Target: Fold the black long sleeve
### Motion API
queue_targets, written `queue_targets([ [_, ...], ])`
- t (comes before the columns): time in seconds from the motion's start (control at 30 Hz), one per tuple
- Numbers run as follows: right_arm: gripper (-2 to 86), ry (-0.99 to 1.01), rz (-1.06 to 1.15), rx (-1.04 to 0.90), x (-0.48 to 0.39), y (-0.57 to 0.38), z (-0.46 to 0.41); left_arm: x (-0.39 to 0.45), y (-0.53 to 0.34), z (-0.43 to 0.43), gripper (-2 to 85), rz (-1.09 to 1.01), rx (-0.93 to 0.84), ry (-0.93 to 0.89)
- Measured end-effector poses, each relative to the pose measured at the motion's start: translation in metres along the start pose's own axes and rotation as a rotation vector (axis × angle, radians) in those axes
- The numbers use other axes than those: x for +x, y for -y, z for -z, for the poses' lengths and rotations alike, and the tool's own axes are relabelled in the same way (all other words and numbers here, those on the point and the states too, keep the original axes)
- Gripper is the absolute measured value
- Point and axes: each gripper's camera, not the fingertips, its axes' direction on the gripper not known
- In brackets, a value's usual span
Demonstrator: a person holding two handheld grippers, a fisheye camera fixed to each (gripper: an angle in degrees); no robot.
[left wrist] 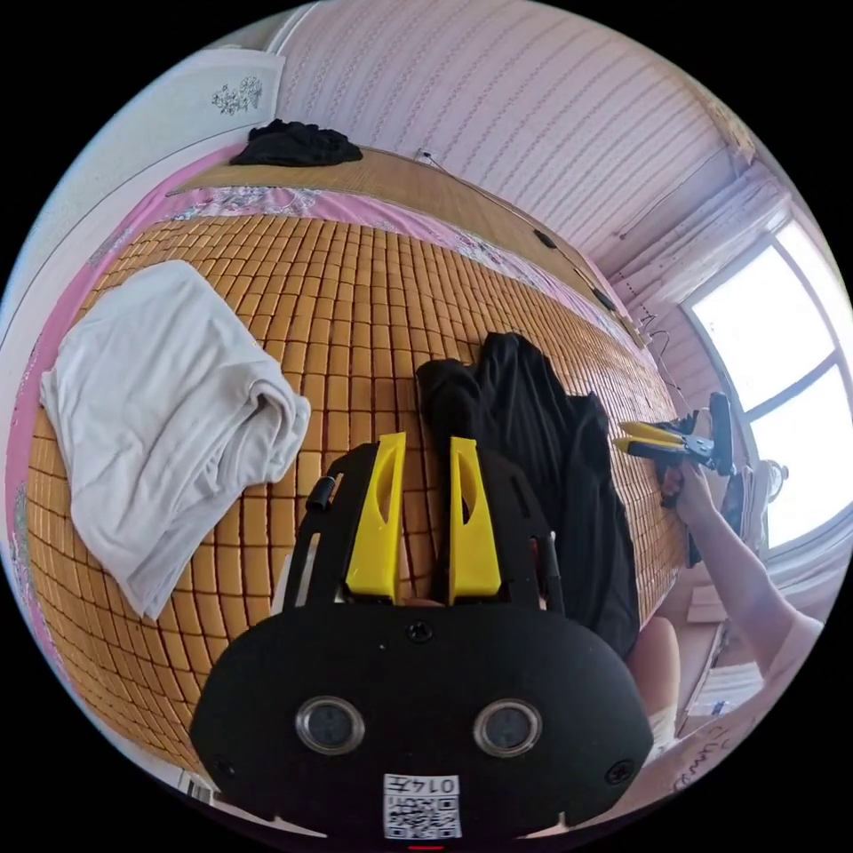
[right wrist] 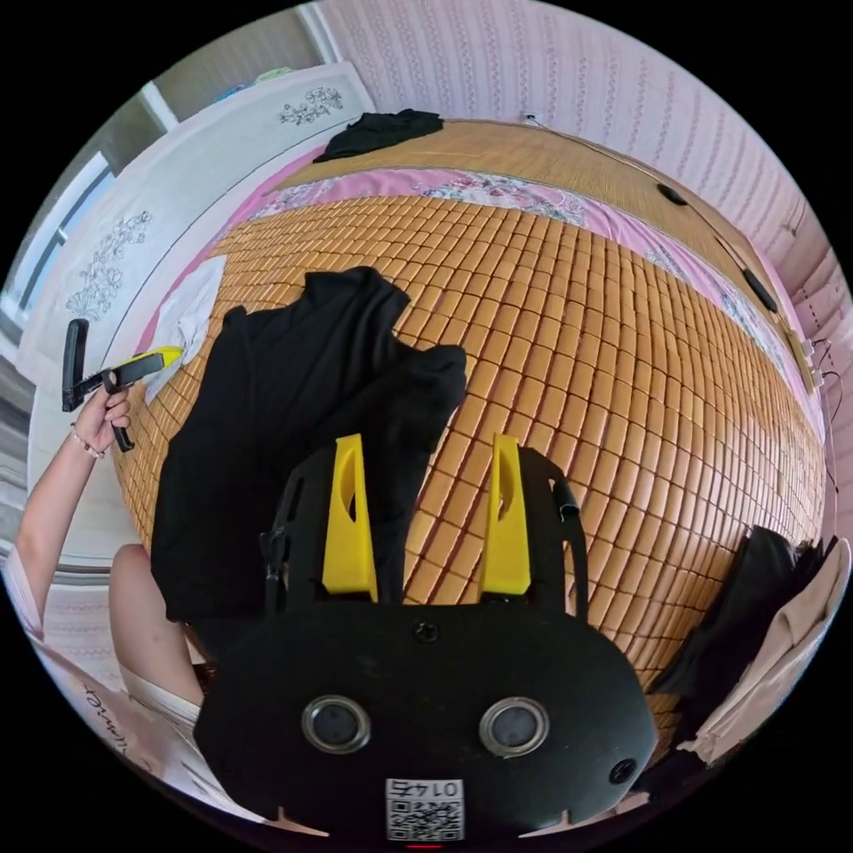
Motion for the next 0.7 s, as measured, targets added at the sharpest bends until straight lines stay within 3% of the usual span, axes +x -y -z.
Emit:
queue_targets([
  [0.17,18.5,0.139,-0.066,0.018,0.034,0.031,-0.018,-0.023,0.052,-0.046,10.8,0.065,0.004,-0.122],
  [0.33,13.7,0.174,-0.1,0.041,0.042,0.048,-0.025,-0.037,0.08,-0.091,11.6,0.081,-0.047,-0.091],
  [0.7,3.1,0.161,-0.055,0.044,0.046,0.079,0.014,-0.047,0.105,-0.102,2.5,0.028,-0.118,-0.135],
])
